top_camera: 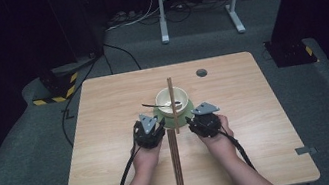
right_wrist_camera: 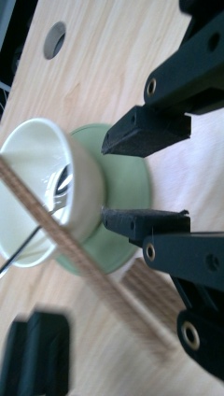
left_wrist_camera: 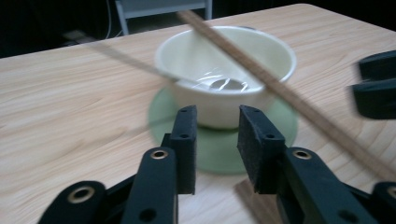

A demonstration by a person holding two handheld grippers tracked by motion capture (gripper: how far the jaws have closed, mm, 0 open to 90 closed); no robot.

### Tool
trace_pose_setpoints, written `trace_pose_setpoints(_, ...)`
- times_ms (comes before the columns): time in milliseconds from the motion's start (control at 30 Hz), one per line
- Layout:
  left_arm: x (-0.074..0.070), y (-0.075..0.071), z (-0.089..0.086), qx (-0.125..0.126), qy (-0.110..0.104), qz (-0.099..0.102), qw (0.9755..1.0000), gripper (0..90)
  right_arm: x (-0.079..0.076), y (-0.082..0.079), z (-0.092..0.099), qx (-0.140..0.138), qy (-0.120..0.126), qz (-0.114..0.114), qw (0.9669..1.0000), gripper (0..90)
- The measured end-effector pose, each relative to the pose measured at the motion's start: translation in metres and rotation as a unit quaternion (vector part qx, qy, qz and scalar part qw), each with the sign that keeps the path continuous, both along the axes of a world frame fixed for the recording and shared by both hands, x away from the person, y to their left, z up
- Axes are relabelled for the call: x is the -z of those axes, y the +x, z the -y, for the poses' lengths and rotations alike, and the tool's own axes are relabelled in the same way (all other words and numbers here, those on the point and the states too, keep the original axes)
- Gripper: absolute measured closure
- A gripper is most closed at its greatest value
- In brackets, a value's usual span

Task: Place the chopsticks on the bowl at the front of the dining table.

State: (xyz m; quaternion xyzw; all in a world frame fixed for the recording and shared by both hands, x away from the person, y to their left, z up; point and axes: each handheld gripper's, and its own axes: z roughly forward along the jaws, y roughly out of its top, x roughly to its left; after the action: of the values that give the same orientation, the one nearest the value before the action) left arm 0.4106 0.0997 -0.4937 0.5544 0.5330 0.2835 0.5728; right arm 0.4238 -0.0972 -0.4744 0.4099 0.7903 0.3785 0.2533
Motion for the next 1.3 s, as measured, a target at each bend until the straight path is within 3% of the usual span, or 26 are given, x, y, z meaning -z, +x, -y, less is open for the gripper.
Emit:
trace_pose_setpoints(167,0.006,-0.011,-0.038,-0.027,-0.007,-0.008,0.9996,60.5,0.005,-0.011,0.024,0.002,0.011,-0.002,0.9999,54.0)
trace_pose_setpoints(333,0.015,-0.026,-0.082,-0.049,-0.001,-0.045,0.9978,55.0,0.018,-0.017,0.047,0.002,-0.01,-0.011,0.9999,49.0)
trace_pose_setpoints(433,0.02,-0.036,-0.109,-0.055,-0.003,-0.073,0.9958,50.4,0.026,-0.021,0.063,0.008,-0.026,-0.019,0.9994,47.2)
trace_pose_setpoints(467,0.023,-0.04,-0.118,-0.058,0.0,-0.084,0.9948,46.4,0.031,-0.023,0.079,0.016,-0.025,-0.029,0.9991,46.2)
trace_pose_setpoints(500,0.024,-0.046,-0.129,-0.06,0.005,-0.092,0.9939,46.4,0.031,-0.023,0.079,0.016,-0.025,-0.029,0.9991,46.2)
trace_pose_setpoints(533,0.026,-0.051,-0.136,-0.07,-0.021,-0.093,0.993,45.5,0.034,-0.024,0.088,0.021,-0.022,-0.035,0.9989,45.8)
trace_pose_setpoints(567,0.027,-0.061,-0.153,-0.067,-0.01,-0.109,0.9917,44.0,0.036,-0.025,0.097,0.027,-0.018,-0.044,0.9985,45.2)
trace_pose_setpoints(667,0.031,-0.086,-0.182,-0.085,-0.02,-0.123,0.9886,39.7,0.043,-0.03,0.126,0.04,-0.023,-0.059,0.9972,44.0)
trace_pose_setpoints(767,0.041,-0.099,-0.194,-0.099,-0.014,-0.125,0.9871,34.9,0.047,-0.037,0.154,0.053,-0.009,-0.062,0.9967,41.9)
trace_pose_setpoints(800,0.044,-0.103,-0.197,-0.096,0.002,-0.136,0.9861,33.1,0.047,-0.04,0.164,0.063,-0.002,-0.069,0.9957,41.0)
trace_pose_setpoints(867,0.044,-0.105,-0.197,-0.102,0.001,-0.131,0.9861,31.1,0.047,-0.043,0.175,0.071,0.002,-0.07,0.995,37.5)
trace_pose_setpoints(933,0.046,-0.104,-0.194,-0.105,0.02,-0.131,0.9856,31.0,0.048,-0.047,0.185,0.073,0.007,-0.075,0.9945,35.0)
trace_pose_setpoints(967,0.046,-0.102,-0.192,-0.115,0.004,-0.123,0.9856,31.3,0.047,-0.049,0.187,0.082,0.005,-0.076,0.9938,34.5)
trace_pose_setpoints(1000,0.046,-0.102,-0.193,-0.117,0.015,-0.126,0.985,31.3,0.047,-0.049,0.187,0.082,0.005,-0.076,0.9938,34.5)
trace_pose_setpoints(1067,0.046,-0.102,-0.194,-0.122,0.02,-0.128,0.9841,33.5,0.047,-0.05,0.189,0.113,0.01,-0.075,0.9907,32.4)
trace_pose_setpoints(1300,0.045,-0.103,-0.195,-0.121,0.021,-0.131,0.9838,33.7,0.049,-0.048,0.187,0.114,0.009,-0.068,0.9911,29.8)
